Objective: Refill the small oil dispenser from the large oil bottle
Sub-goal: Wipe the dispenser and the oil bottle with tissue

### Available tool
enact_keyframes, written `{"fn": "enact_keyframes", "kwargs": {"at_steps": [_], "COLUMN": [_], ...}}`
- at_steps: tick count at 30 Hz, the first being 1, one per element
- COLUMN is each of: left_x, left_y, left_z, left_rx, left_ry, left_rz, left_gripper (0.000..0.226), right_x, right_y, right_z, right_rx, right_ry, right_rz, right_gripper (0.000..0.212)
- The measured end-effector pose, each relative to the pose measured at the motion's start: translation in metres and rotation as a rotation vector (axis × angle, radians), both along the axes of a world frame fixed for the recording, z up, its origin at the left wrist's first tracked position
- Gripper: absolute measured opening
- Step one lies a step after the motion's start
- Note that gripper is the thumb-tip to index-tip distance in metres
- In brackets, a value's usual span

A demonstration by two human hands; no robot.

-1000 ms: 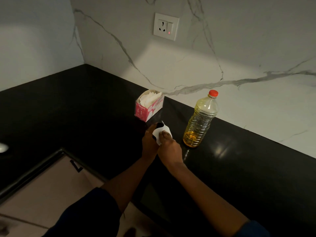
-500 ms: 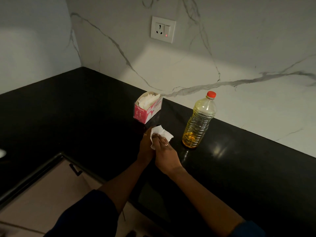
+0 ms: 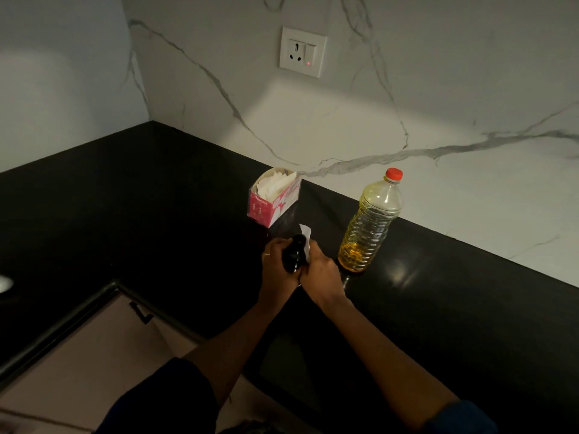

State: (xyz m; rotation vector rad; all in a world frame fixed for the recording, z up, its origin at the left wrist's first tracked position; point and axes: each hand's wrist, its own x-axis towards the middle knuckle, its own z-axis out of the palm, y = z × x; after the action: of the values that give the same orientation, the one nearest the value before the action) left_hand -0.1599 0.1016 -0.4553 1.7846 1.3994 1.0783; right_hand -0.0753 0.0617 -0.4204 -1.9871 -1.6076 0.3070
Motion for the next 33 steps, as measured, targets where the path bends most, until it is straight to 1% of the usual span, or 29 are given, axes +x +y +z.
{"fn": "enact_keyframes", "kwargs": {"at_steps": [3, 5, 8, 11, 13, 15, 16, 18, 19, 21, 25, 29, 31, 33], "left_x": [-0.005, -0.008, -0.006, 0.002, 0.006, 0.009, 0.010, 0.010, 0.009, 0.008, 0.009, 0.011, 0.011, 0.012], "left_y": [0.009, 0.013, 0.009, 0.009, 0.011, 0.013, 0.015, 0.018, 0.019, 0.022, 0.023, 0.017, 0.012, 0.010], "left_z": [-0.008, -0.009, -0.001, 0.005, 0.007, 0.007, 0.005, 0.001, -0.001, -0.004, -0.006, -0.004, -0.008, -0.013], "left_rx": [0.016, -0.011, -0.160, -0.237, -0.213, -0.169, -0.143, -0.074, -0.047, -0.021, -0.004, 0.054, 0.050, 0.067], "left_ry": [-0.036, -0.093, -0.197, -0.235, -0.193, -0.160, -0.132, -0.037, 0.000, 0.046, 0.044, -0.082, -0.111, -0.097], "left_rz": [-0.091, -0.152, -0.196, -0.142, -0.092, -0.085, -0.086, -0.085, -0.085, -0.088, -0.043, 0.005, 0.009, -0.028], "left_gripper": [0.052, 0.057, 0.052, 0.045, 0.042, 0.040, 0.040, 0.043, 0.046, 0.052, 0.051, 0.037, 0.040, 0.046], "right_x": [0.003, 0.002, 0.000, -0.005, -0.010, -0.012, -0.013, -0.012, -0.012, -0.012, -0.008, 0.004, 0.008, 0.016], "right_y": [0.001, -0.001, -0.006, -0.011, -0.012, -0.012, -0.011, -0.007, -0.004, -0.002, -0.001, -0.002, 0.001, 0.006], "right_z": [-0.005, -0.009, -0.016, -0.018, -0.016, -0.015, -0.014, -0.017, -0.020, -0.023, -0.023, -0.022, -0.020, -0.019], "right_rx": [0.025, 0.063, 0.107, 0.161, 0.225, 0.257, 0.256, 0.246, 0.245, 0.224, 0.238, 0.212, 0.177, 0.159], "right_ry": [0.003, -0.010, -0.072, -0.147, -0.239, -0.310, -0.322, -0.334, -0.340, -0.359, -0.319, -0.314, -0.247, -0.180], "right_rz": [0.025, 0.032, 0.017, 0.019, 0.043, 0.062, 0.066, 0.070, 0.066, 0.061, 0.049, 0.042, 0.002, -0.020], "right_gripper": [0.035, 0.031, 0.039, 0.040, 0.032, 0.038, 0.040, 0.032, 0.032, 0.039, 0.041, 0.037, 0.033, 0.033]}}
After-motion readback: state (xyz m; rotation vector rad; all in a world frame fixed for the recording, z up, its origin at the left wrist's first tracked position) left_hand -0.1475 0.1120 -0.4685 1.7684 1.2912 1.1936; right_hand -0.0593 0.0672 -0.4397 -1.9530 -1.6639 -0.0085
